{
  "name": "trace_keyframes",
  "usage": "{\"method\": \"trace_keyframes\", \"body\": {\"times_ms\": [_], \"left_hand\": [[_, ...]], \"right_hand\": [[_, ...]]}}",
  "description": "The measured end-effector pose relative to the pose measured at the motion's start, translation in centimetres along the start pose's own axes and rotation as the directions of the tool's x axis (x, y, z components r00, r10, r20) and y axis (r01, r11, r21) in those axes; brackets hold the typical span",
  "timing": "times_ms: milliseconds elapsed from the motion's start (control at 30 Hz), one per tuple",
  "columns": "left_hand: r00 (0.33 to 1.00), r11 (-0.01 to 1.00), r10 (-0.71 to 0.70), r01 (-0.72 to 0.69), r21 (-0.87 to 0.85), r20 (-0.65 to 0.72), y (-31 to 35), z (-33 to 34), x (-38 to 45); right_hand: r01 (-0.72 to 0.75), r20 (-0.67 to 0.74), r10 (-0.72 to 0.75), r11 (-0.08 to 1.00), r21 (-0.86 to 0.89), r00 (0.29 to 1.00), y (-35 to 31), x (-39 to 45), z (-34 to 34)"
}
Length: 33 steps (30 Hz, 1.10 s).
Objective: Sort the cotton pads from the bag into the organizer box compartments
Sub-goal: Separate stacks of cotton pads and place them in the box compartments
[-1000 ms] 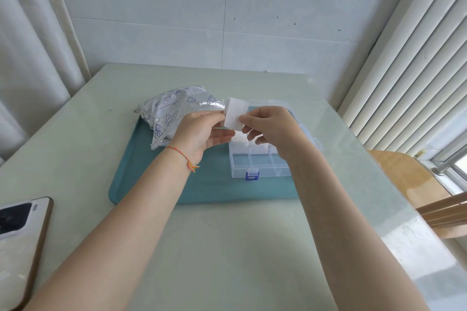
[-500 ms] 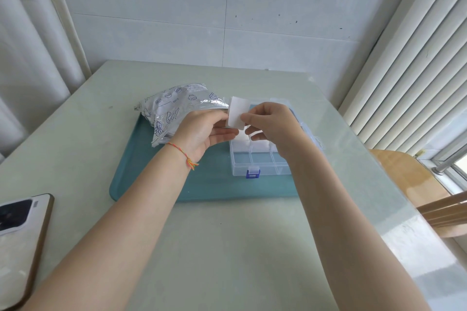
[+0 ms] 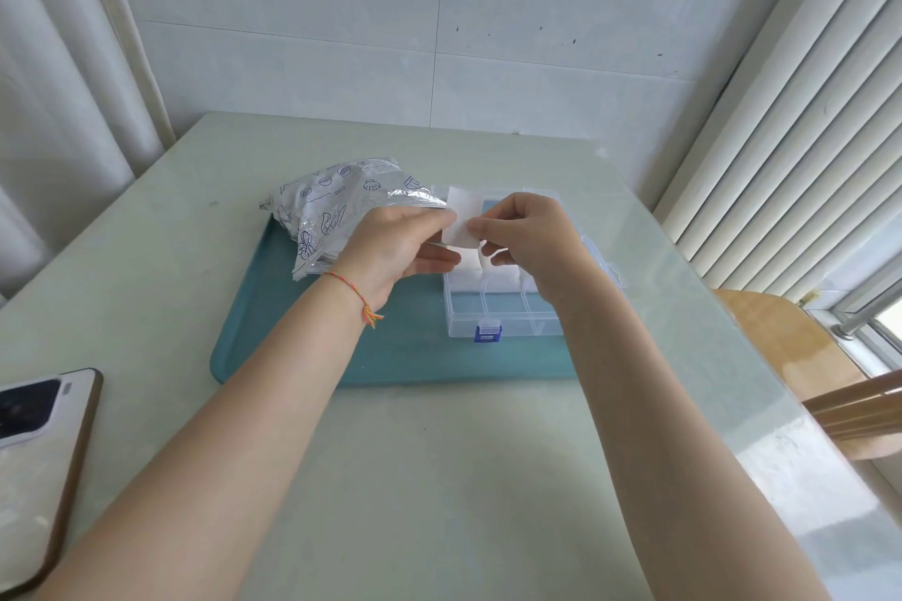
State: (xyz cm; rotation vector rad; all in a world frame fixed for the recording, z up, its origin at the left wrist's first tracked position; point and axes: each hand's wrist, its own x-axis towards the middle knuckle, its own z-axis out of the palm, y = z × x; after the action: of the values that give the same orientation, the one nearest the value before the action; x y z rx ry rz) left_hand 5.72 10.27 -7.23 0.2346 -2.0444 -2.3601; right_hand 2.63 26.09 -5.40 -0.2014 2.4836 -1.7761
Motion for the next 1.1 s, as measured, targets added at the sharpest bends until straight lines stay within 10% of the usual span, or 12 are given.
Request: {"method": "trace_keyframes", "body": {"times_ms": [400,667,1100], "left_hand": [[0.997,0.965,0.075,-0.073,0.251,0.004,0.0,5.3,1.5],[0.941,0.453,0.214,-0.333,0.827,0.261,-1.3,11.1,3.4],[0.925,0.246,0.109,-0.379,0.892,0.363,-2.7,11.9,4.4]], "right_hand": [[0.071,-0.113,-0.083,0.991,-0.111,0.99,0.7,0.3,-6.6],[-0.096,-0.152,0.046,0.935,-0.341,0.987,4.2,2.0,-12.2],[-0.026,-0.036,-0.005,0.586,-0.81,0.999,6.2,5.4,-9.8]]}}
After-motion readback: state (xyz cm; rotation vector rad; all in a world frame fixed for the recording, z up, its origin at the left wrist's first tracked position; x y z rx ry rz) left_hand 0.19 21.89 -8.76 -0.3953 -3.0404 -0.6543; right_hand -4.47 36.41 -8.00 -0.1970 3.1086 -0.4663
